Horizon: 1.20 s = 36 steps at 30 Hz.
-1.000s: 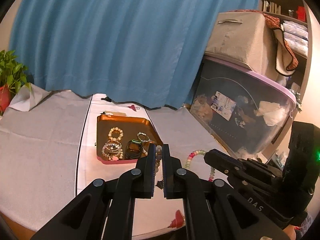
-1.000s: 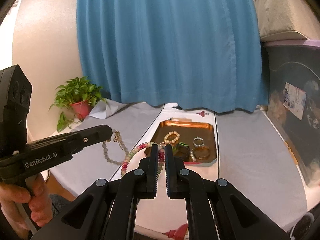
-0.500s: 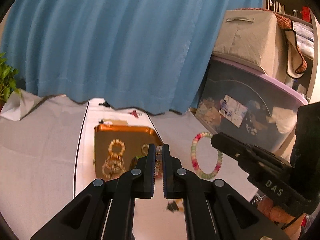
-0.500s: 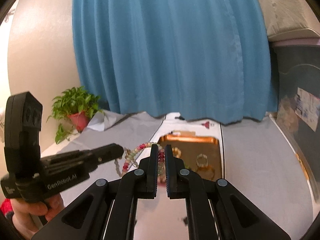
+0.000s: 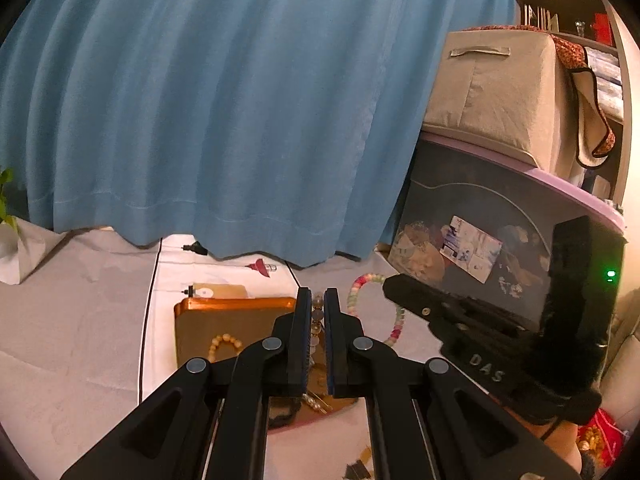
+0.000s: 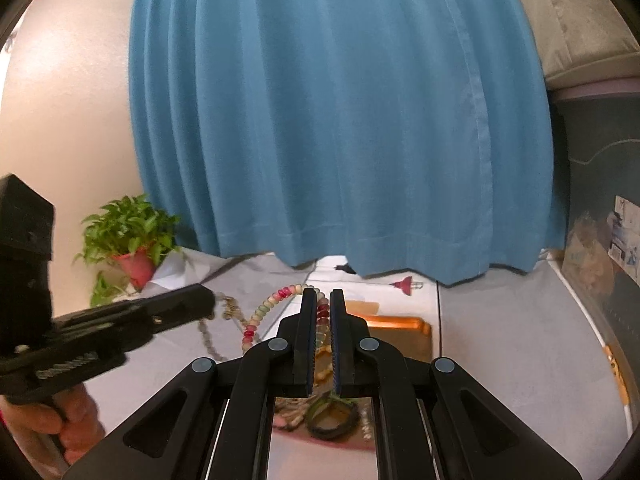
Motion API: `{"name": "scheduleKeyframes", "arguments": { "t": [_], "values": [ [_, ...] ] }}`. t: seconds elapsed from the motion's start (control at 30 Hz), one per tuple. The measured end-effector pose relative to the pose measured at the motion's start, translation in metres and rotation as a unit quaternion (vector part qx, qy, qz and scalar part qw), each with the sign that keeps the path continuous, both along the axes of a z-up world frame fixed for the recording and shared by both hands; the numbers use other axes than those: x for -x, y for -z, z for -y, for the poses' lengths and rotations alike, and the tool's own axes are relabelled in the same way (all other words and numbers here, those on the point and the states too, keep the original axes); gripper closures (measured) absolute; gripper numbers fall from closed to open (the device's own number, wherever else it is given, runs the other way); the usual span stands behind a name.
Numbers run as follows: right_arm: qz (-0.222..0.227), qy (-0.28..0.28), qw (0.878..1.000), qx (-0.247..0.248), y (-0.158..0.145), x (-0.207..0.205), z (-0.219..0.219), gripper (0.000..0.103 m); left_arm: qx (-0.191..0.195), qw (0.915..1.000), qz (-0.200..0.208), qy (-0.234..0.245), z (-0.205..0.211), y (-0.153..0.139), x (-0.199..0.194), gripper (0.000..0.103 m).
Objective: Organize jewelry
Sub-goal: 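Lower both bracelets into the orange tray and open both tools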
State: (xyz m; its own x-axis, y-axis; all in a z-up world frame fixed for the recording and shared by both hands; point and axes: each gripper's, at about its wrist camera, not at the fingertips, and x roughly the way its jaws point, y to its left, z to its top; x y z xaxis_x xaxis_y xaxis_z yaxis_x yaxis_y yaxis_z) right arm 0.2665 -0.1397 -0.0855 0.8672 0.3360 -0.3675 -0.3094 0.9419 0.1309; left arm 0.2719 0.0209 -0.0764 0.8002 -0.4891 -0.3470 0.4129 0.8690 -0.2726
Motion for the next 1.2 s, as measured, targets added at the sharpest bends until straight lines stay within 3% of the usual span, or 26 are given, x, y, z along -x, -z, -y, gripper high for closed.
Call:
{"name": "scheduleKeyframes", "arguments": {
  "t": [0.23, 0.67, 0.9, 1.07, 1.2],
  "values": [
    [-0.041, 0.01, 0.999, -0.003, 0.041, -0.038, 0.008, 0.096, 0.031, 0.9967, -0.074, -0.009, -0.006, 0.048, -0.054, 0.099],
    [-0.118, 0.038, 0.992, -0.007, 0.114, -0.088, 0.026, 0.096, -0.021, 0.9869, -0.154, -0.043, -0.011, 0.124, -0.093, 0.099],
    [-0.164, 0.063, 0.984, -0.005, 0.149, -0.104, 0.028, 0.096, -0.046, 0.9762, -0.202, -0.063, -0.006, 0.161, -0.111, 0.099],
    [-0.213, 0.071, 0.974, 0.006, 0.175, -0.116, 0.031, 0.096, -0.058, 0.9681, -0.231, -0.076, -0.005, 0.179, -0.116, 0.099],
    [-0.218, 0.072, 0.973, 0.036, 0.18, -0.115, 0.027, 0.094, -0.073, 0.9671, -0.231, -0.078, -0.001, 0.181, -0.116, 0.098]
  ]
}}
